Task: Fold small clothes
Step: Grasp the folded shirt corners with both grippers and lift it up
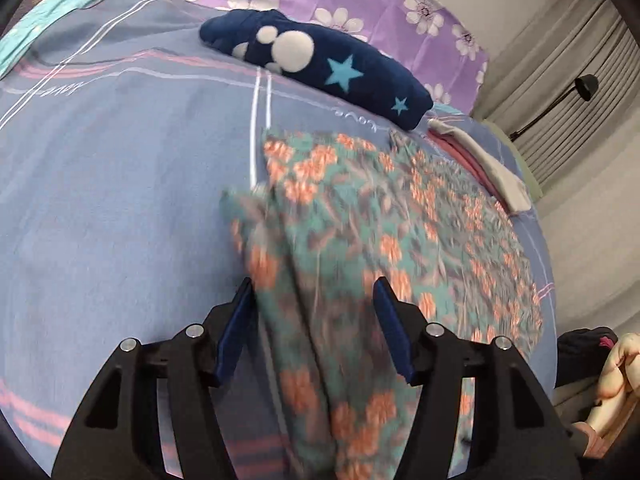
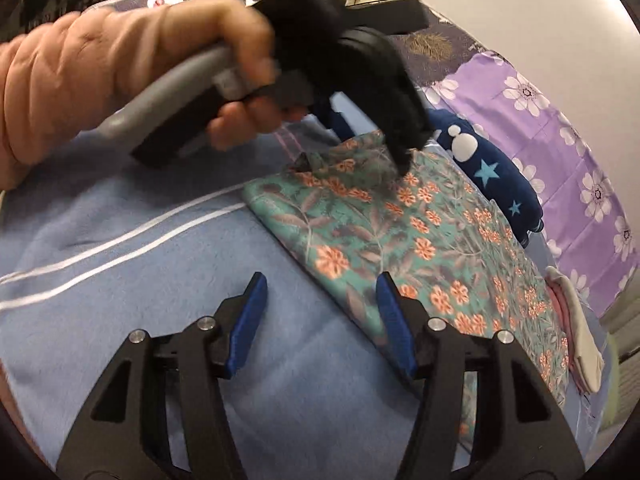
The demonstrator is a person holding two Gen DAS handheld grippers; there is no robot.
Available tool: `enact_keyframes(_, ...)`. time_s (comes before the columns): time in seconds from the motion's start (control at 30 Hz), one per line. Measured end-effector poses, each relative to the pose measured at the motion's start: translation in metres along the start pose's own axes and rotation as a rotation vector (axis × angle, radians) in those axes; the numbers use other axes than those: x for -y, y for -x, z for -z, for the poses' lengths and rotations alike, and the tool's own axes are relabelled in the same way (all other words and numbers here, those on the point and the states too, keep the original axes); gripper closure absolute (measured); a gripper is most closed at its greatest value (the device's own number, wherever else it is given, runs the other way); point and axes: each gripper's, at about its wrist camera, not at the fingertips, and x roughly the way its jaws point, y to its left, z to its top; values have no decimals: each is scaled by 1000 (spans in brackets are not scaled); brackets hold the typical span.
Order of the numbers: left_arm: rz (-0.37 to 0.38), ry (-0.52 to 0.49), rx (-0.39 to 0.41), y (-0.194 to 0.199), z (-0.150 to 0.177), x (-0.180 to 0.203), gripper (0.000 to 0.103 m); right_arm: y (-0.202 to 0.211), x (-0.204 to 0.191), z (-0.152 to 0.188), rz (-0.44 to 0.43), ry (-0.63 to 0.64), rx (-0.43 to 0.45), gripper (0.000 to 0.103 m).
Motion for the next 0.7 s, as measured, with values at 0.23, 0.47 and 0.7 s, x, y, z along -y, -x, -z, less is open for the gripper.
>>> enact_keyframes(0.23,60,34,8,-15,-18,-5,44,-25,6,-17,6,-57,-22,52)
enact_keyframes(0.47,78,15,48,-21,-18,-11,63,-33,6,-24,19,-55,-22,57)
enact_keyframes(0.7,68,36,49,-22,-23,-13,78,-39,9,-31,33,-74,-27,68)
